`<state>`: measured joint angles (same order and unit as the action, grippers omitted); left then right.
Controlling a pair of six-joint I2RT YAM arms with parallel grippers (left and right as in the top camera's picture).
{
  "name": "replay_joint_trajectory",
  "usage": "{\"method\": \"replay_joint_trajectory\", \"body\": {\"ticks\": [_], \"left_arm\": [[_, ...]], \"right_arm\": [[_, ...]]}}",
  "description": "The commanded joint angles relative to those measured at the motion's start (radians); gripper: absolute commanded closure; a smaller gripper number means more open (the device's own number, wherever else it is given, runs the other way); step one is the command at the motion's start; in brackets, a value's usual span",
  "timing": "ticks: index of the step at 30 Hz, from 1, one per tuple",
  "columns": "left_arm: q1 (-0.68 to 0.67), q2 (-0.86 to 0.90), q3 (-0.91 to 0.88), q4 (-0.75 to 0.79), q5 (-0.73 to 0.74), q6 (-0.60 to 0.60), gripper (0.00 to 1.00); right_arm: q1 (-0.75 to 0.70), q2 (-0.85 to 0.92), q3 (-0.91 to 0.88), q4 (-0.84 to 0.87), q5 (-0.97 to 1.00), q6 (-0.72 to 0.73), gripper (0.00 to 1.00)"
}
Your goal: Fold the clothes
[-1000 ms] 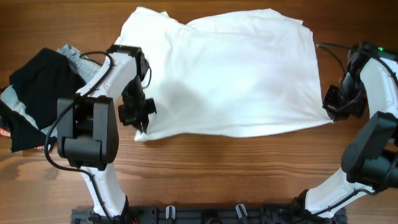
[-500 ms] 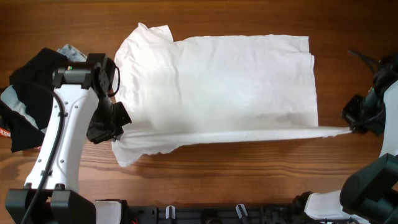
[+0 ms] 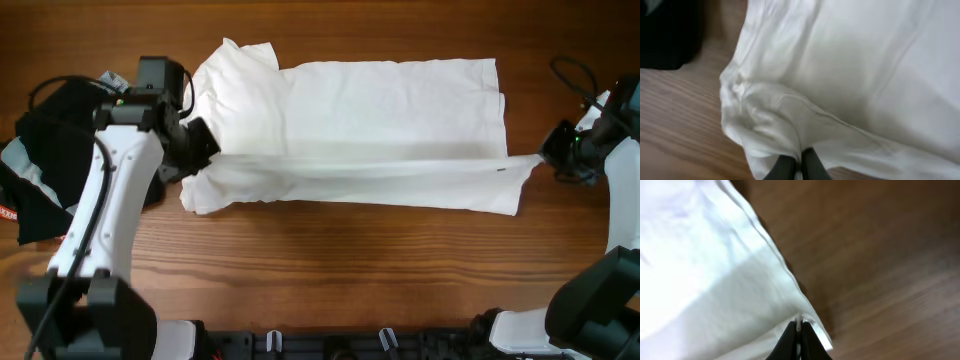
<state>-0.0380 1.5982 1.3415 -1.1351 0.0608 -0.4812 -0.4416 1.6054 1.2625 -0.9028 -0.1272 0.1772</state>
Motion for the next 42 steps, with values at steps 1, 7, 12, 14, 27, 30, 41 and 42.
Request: {"method": "replay_joint_trajectory", "body": {"ticks": [1, 7, 12, 14, 27, 30, 41, 42], "left_arm": [[0.008, 0.089, -0.003, 0.058, 0.036, -0.006, 0.96], [0.008, 0.224, -0.003, 0.24, 0.021, -0.006, 0.96], [0.008, 0.274, -0.003, 0.312, 0.02, -0.006, 0.95], [0.008, 0.277, -0.003, 0.334, 0.017, -0.006, 0.94], [0.008, 0.282, -0.003, 0.203, 0.017, -0.01, 0.5], [0.008, 0.282, -0.003, 0.103, 0.013, -0.009, 0.5], [0.008, 0.282, -0.066, 0.069, -0.006, -0.009, 0.48], [0.008, 0.282, -0.066, 0.067, -0.005, -0.01, 0.48]], "right_arm": [[0.058, 0.045, 0.005, 0.052, -0.03, -0.021, 0.96], [0.102, 0.157, 0.005, 0.189, -0.02, 0.069, 0.96], [0.108, 0.204, 0.005, 0.293, -0.024, 0.061, 0.96], [0.109, 0.207, 0.005, 0.317, -0.031, 0.062, 0.95], [0.109, 0.212, -0.002, 0.15, 0.113, 0.011, 0.5], [0.109, 0.221, -0.1, 0.15, 0.111, 0.01, 0.5], [0.054, 0.224, -0.283, 0.197, 0.282, 0.181, 0.96], [0.023, 0.216, -0.264, 0.175, 0.328, 0.23, 0.96]]}}
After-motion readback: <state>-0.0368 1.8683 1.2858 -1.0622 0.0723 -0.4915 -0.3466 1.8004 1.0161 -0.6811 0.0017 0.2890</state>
